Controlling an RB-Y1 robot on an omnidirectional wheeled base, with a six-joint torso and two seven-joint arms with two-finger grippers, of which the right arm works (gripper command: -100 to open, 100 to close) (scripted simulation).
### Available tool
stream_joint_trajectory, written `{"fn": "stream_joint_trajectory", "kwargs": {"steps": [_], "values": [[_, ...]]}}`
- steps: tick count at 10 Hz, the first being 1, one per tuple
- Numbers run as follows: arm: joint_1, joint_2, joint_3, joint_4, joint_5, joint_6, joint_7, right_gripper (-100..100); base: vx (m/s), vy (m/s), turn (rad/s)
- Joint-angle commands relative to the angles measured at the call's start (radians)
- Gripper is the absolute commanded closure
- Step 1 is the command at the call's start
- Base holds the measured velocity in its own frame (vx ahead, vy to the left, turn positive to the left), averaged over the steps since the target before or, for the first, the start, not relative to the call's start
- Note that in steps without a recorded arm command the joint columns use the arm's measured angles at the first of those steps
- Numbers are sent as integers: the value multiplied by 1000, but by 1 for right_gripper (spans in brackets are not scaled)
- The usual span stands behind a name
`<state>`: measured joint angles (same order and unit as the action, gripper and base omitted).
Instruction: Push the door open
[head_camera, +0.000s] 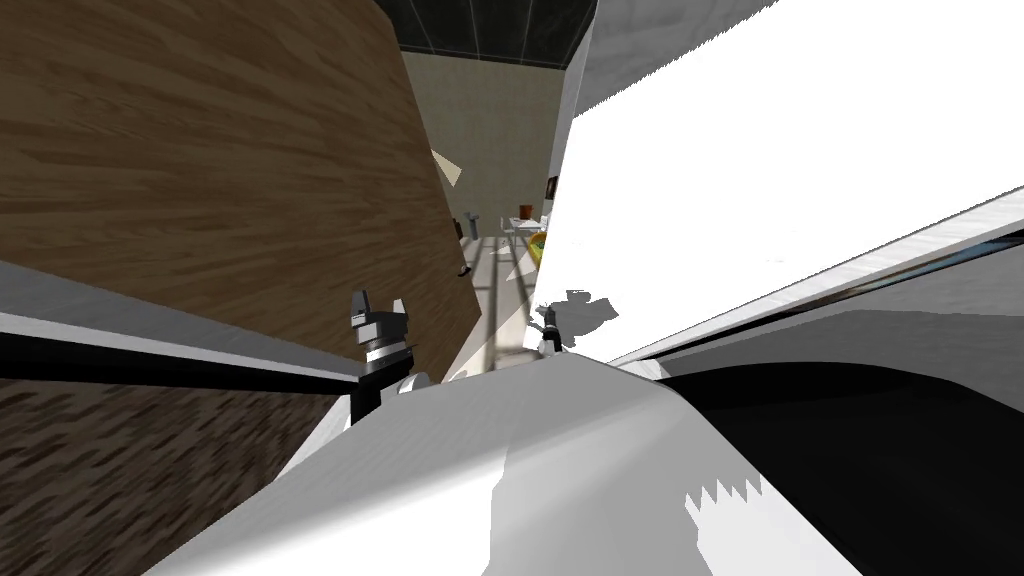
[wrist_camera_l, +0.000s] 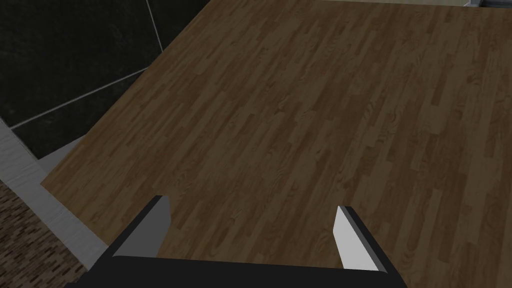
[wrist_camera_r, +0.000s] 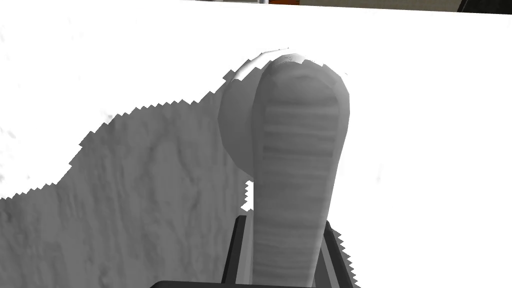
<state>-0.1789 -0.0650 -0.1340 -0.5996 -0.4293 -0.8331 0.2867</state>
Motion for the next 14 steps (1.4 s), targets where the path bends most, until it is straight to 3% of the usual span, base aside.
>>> {"fn": "stream_joint_trajectory", "kwargs": {"steps": [1, 11, 12, 14], "values": [[-10, -16, -26, 19, -16, -21, 2, 100, 205, 43, -56], [-8, -3, -106, 24, -72, -29, 27, 100, 180, 37, -59], [5, -5, -107, 14, -72, -23, 30, 100, 88, 14, -49], [5, -10, -124, 12, -87, -29, 42, 100, 142, -3, -41]]}}
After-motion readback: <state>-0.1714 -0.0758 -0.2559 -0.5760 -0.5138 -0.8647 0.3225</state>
